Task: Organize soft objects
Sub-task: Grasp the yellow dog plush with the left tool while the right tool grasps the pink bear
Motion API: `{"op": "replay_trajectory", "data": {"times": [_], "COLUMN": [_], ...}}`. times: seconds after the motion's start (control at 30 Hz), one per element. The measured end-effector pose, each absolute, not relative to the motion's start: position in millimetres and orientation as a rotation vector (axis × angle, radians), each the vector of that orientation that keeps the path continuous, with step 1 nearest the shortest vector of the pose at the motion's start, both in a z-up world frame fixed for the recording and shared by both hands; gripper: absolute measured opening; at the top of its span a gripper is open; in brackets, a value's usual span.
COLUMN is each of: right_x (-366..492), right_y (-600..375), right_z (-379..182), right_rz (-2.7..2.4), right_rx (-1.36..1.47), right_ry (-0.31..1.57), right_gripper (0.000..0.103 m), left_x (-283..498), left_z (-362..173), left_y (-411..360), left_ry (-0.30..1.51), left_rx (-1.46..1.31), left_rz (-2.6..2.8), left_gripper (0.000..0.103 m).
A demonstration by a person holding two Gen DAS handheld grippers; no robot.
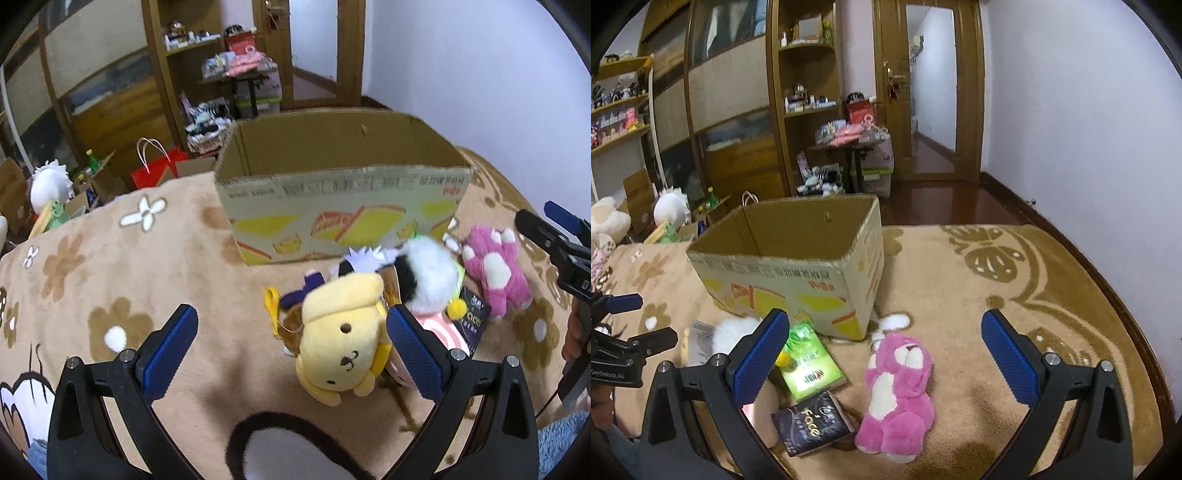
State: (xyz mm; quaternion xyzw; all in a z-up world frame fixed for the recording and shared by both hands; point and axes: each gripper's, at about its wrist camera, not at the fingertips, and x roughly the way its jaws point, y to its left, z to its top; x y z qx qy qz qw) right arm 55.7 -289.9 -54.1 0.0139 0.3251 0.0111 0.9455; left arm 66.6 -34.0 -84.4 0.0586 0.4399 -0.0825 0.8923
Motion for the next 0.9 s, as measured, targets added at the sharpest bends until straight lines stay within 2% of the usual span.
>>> {"op": "replay_trajectory", "data": {"times": [0.17, 0.27, 0.6, 0.73, 0.8, 0.9], "right_x": [69.1, 76.2, 88.5, 91.9, 93.9, 96.4], "right_y": [-293.9, -298.6, -314.9, -315.0, -313.1, -309.6], "right_z": [-75.3, -87.7, -115.1, -124.0, -127.7, -134.8], "right_rz": [0.035, 0.051, 0.042, 0.060, 0.075, 0.086], "right_rx": [0.044, 0.078, 0.165, 0.187, 0.185, 0.177], "right_ry": [0.737, 0.778, 0.903, 0.935, 0.949, 0.978], "right_gripper": [0.103, 0.099, 0.074, 0.072, 0.065, 0.062], "left_x": [70.8, 72.1, 74.8, 79.5, 80.6, 81.3], "left_z": [-97.7, -106.1, -127.2, -132.5, -133.5, -134.7], "left_y": [-40.7, -47.2, -61.0, -56.9, -55.7, -54.5], "left_ry": [0.965, 0.992, 1.050, 1.077, 1.081, 1.080], "left_rx": [0.125, 0.139, 0.167, 0.123, 0.115, 0.097], "left_rz": [-0.211, -0.238, -0.259, -0.264, -0.267, -0.277], "left_gripper": [0.101, 0.101, 0.101, 0.101, 0.101, 0.097]}}
